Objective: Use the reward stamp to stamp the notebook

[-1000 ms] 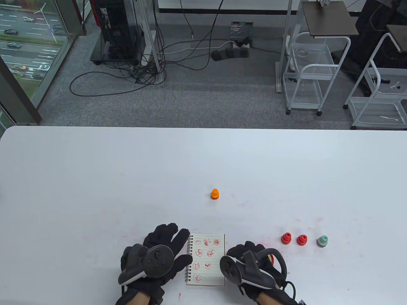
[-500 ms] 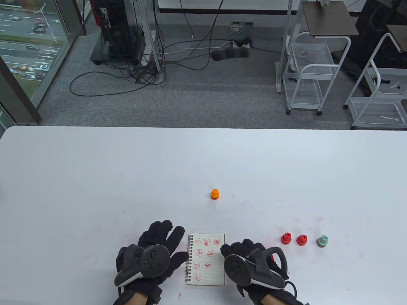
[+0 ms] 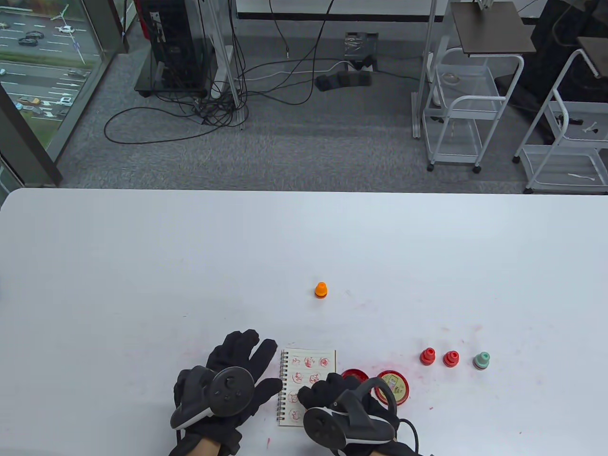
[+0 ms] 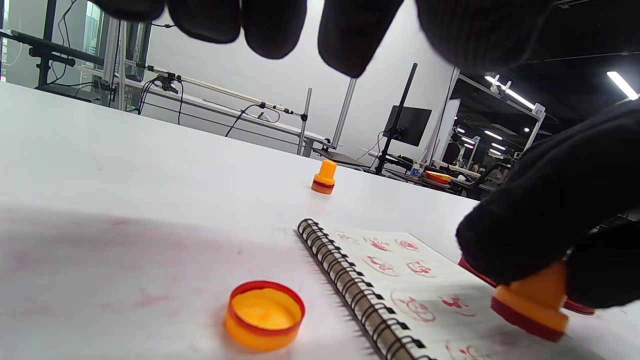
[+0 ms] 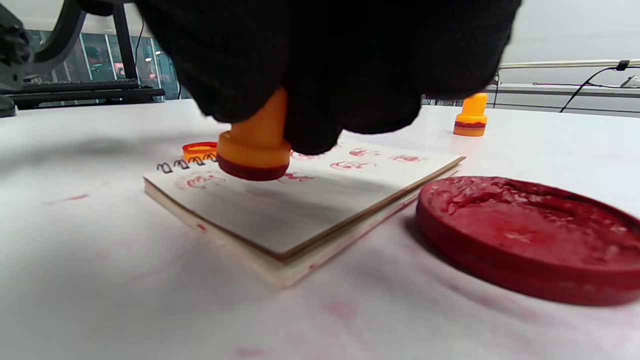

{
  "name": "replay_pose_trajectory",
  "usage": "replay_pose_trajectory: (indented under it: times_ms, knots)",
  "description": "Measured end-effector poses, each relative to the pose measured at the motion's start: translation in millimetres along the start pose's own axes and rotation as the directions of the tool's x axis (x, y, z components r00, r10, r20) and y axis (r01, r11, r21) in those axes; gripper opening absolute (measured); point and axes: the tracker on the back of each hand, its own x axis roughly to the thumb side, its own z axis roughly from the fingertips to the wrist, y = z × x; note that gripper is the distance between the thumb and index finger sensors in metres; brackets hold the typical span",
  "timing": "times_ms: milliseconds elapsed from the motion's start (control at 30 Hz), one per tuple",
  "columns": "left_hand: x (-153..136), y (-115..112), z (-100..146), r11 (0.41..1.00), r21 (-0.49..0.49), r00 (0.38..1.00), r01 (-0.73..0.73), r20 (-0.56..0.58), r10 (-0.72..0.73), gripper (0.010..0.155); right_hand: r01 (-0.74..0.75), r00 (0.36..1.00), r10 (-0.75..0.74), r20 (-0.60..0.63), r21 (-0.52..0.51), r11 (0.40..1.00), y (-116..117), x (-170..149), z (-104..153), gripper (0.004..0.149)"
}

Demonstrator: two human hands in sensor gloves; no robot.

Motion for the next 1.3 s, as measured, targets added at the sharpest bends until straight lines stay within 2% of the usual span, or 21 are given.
replay_pose_trajectory:
  times_ms: [133, 167, 300, 667, 867, 1067, 1167, 1300]
  knots:
    - [-0.4, -2.0, -0.1, 1.0, -0.015, 1.0, 0.002, -0.005, -0.002, 0.078, -0.012, 1.0, 0.011, 0.021, 0.038, 0.999, 9.9, 5.8, -3.4, 0.046]
    - [-0.8, -2.5, -0.1, 1.0, -0.016, 1.0, 0.004, -0.008, -0.004, 0.078, -0.026, 0.999, 0.026, 0.026, -0.005, 1.0, 10.1, 9.3, -3.7, 0.046]
    - [-2.0, -4.6, -0.4, 1.0, -0.03, 1.0, 0.001, -0.016, -0.002, 0.078, -0.06, 0.998, 0.06, 0.018, 0.028, 0.998, 7.9, 15.3, -9.7, 0.046]
    - [-5.7, -10.6, -3.3, 0.997, -0.074, 1.0, -0.005, -0.029, 0.002, 0.078, -0.104, 0.994, 0.109, -0.016, 0.198, 0.975, 1.8, 22.8, -30.2, 0.045]
    - [-7.3, -11.5, -3.5, 0.996, -0.087, 0.999, -0.015, -0.04, 0.011, 0.078, -0.122, 0.992, 0.126, -0.009, 0.2, 0.972, 1.6, 25.1, -29.8, 0.045]
    - [-8.6, -11.7, -3.1, 0.995, -0.096, 0.998, -0.032, -0.048, 0.027, 0.078, -0.198, 0.98, 0.198, 0.015, 0.137, 0.971, 4.3, 31.6, -21.8, 0.045]
    - [-9.8, -11.2, -2.5, 0.994, -0.1, 0.998, -0.039, -0.055, 0.033, 0.077, -0.128, 0.991, 0.132, -0.018, 0.144, 0.981, 2.9, 24.7, -22.0, 0.045]
    - [-11.0, -14.6, -2.3, 0.989, -0.127, 0.996, -0.075, -0.056, 0.068, 0.078, -0.105, 0.994, 0.11, -0.025, 0.158, 0.982, 1.9, 20.6, -23.8, 0.045]
